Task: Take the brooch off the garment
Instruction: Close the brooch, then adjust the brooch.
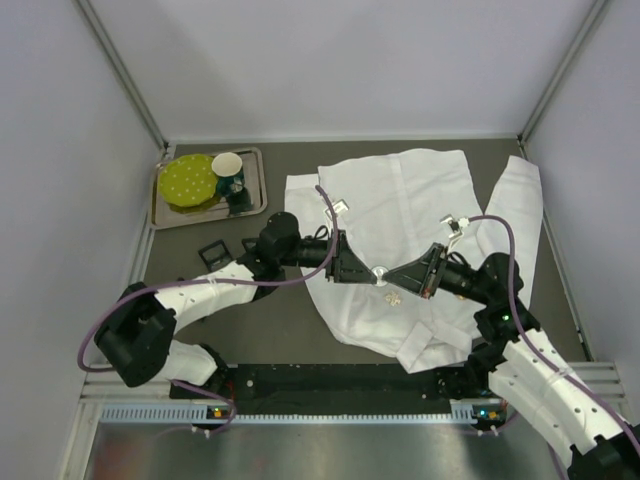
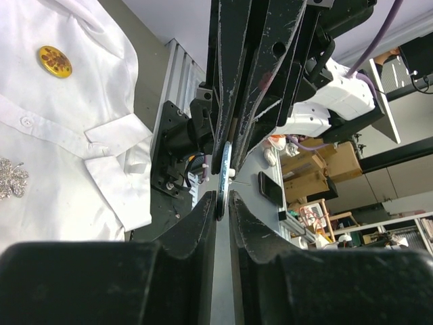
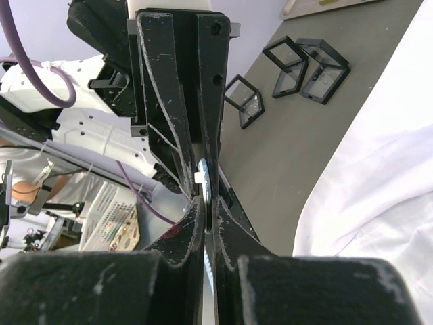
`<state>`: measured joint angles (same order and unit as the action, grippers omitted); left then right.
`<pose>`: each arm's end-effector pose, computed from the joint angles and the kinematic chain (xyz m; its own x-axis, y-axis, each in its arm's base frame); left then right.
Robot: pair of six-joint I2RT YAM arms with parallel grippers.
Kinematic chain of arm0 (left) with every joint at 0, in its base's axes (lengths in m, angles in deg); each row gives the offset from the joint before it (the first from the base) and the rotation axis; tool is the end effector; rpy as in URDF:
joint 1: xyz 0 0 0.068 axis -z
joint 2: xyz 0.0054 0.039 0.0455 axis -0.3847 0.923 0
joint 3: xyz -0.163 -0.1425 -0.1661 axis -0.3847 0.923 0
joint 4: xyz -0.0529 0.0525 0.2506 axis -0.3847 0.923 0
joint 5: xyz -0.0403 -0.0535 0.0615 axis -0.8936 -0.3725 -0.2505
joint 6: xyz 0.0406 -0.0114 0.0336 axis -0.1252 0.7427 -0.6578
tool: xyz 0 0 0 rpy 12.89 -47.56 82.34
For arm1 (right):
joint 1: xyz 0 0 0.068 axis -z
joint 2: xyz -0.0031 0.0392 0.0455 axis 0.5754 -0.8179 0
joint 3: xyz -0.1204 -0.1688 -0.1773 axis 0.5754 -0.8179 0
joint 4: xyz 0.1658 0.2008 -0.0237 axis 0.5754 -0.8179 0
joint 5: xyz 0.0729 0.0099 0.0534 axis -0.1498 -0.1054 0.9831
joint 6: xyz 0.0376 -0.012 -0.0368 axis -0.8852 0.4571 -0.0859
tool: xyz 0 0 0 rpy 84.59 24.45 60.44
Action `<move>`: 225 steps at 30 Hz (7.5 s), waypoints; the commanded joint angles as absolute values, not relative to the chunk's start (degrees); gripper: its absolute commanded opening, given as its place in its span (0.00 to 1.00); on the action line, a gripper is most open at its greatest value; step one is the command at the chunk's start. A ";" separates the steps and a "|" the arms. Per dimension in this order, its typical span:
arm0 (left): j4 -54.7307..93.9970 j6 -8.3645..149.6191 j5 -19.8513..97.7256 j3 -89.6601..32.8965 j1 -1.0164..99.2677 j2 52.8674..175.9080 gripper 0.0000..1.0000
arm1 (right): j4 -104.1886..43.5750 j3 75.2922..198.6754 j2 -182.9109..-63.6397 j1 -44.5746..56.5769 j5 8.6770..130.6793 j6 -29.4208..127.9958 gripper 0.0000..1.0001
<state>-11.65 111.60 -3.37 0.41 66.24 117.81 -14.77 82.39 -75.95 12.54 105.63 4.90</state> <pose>0.1981 -0.2267 0.2759 -0.8074 0.0728 -0.5856 0.5855 -0.0244 -0.8103 0.1313 0.0813 0.2687 -0.6902 0.3243 -0.6469 -0.6007 0.2416 0.7621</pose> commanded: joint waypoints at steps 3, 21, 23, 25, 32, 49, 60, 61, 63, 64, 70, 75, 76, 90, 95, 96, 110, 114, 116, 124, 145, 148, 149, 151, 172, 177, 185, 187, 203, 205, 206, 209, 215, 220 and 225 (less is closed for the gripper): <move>-13.94 110.90 -4.84 -0.51 66.57 117.38 0.13 | -12.66 82.71 -75.51 12.98 104.31 5.92 0.00; -9.84 110.30 1.13 -2.17 67.10 116.86 0.00 | -17.84 85.51 -76.21 11.13 103.53 9.60 0.04; -4.66 108.36 5.68 -3.05 67.71 115.72 0.00 | -21.16 86.31 -76.03 11.13 102.29 11.18 0.22; -0.77 106.78 8.08 -3.67 67.98 114.22 0.00 | -21.97 86.84 -75.95 11.13 101.68 11.72 0.34; 0.91 106.51 10.20 -3.06 67.89 112.20 0.00 | -18.47 85.17 -76.21 11.13 103.25 11.10 0.46; -4.10 110.37 7.21 -2.09 67.98 113.60 0.00 | -11.17 84.55 -78.84 11.13 103.70 8.82 0.31; -4.36 110.29 6.24 -2.53 67.89 114.65 0.00 | -10.29 85.52 -80.34 10.87 103.70 8.99 0.23; -4.37 110.20 6.15 -2.53 67.98 114.66 0.00 | -10.37 85.52 -80.51 10.78 103.70 8.99 0.22; -4.45 110.03 6.15 -2.44 67.89 114.57 0.00 | -10.73 85.52 -80.43 10.87 103.35 8.90 0.18; -4.37 109.94 6.33 -2.36 67.98 114.39 0.00 | -10.81 85.43 -80.43 10.78 103.00 8.90 0.17; -2.35 108.09 7.03 -3.06 68.06 113.86 0.00 | -11.26 85.34 -81.30 9.73 101.68 8.82 0.10; -1.73 107.48 7.38 -3.23 68.33 113.16 0.00 | -12.39 86.22 -82.01 7.97 99.92 9.87 0.08; -1.47 106.95 7.56 -3.32 68.50 113.16 0.00 | -12.66 86.31 -82.10 7.80 99.92 10.13 0.08; 12.06 94.65 11.86 -8.94 71.40 111.67 0.00 | -16.09 88.07 -84.29 7.00 100.01 11.72 0.07; 12.86 93.59 12.66 -9.56 72.20 111.49 0.00 | -17.14 88.16 -84.12 6.74 99.22 11.89 0.07; 13.12 93.59 12.74 -9.56 72.28 111.40 0.00 | -17.58 88.16 -83.94 6.65 98.26 12.15 0.06; 9.01 96.13 13.98 -7.72 73.34 110.09 0.00 | -15.13 83.42 -79.20 5.86 88.33 5.14 0.00; 5.13 99.47 14.24 -5.26 73.34 110.08 0.00 | -13.72 81.65 -76.57 5.86 85.51 3.90 0.00; 4.69 99.83 14.33 -4.91 73.34 109.91 0.00 | -14.85 81.83 -75.95 5.86 84.80 3.89 0.01; 4.33 99.74 15.56 -4.29 73.51 109.03 0.00 | -12.76 81.31 -76.38 5.77 84.97 2.93 0.02; 5.56 100.44 20.21 -3.68 73.43 107.98 0.00 | -22.77 84.38 -71.73 5.77 86.29 11.71 0.40; 6.00 100.01 21.36 -3.32 73.43 107.63 0.00 | -23.73 84.73 -71.64 5.77 87.78 12.33 0.46; 6.09 99.57 21.71 -3.32 73.34 107.54 0.00 | -24.08 84.82 -71.64 5.77 88.31 12.94 0.49; 7.14 99.04 22.23 -3.41 73.25 107.36 0.00 | -25.58 85.34 -71.55 5.77 88.75 13.65 0.52; 16.99 42.80 46.67 0.99 75.71 95.93 0.00 | -41.05 105.55 -89.56 4.28 82.08 -13.94 0.46; 20.77 35.06 49.66 -1.12 77.73 96.55 0.00 | -40.09 109.25 -93.78 1.47 81.64 -16.31 0.45; 24.54 21.89 49.31 -3.23 77.82 97.42 0.00 | -38.77 112.41 -98.44 -2.05 81.46 -21.50 0.41; 25.42 20.65 48.87 -3.85 77.82 98.04 0.00 | -38.50 112.33 -99.93 -2.75 81.99 -22.21 0.41; 16.91 13.96 45.61 3.71 80.81 95.50 0.00 | -35.42 107.14 -102.13 -3.37 82.51 -27.13 0.31; 16.38 13.78 46.40 3.97 81.07 95.32 0.00 | -35.42 106.70 -102.23 -3.28 82.25 -27.48 0.31; 15.94 13.61 46.67 4.15 81.07 95.15 0.00 | -35.42 106.35 -102.14 -3.28 82.08 -27.48 0.31; 15.76 13.00 49.39 4.15 81.25 95.32 0.00 | -35.86 105.56 -101.35 -3.37 80.85 -27.04 0.32; 14.80 12.12 51.33 5.11 81.86 95.05 0.00 | -36.48 103.80 -100.20 -3.46 80.05 -26.78 0.34; 14.62 12.20 51.42 4.94 82.13 95.76 0.00 | -35.78 103.80 -100.64 -3.89 80.23 -27.30 0.34; 14.71 12.03 51.59 5.03 82.74 95.50 0.00 | -33.49 103.19 -101.43 -4.16 80.76 -29.06 0.32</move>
<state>18.27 12.46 51.01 4.81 82.04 95.78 -36.65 103.96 -101.33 -3.09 79.86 -27.10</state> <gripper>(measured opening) 0.089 0.323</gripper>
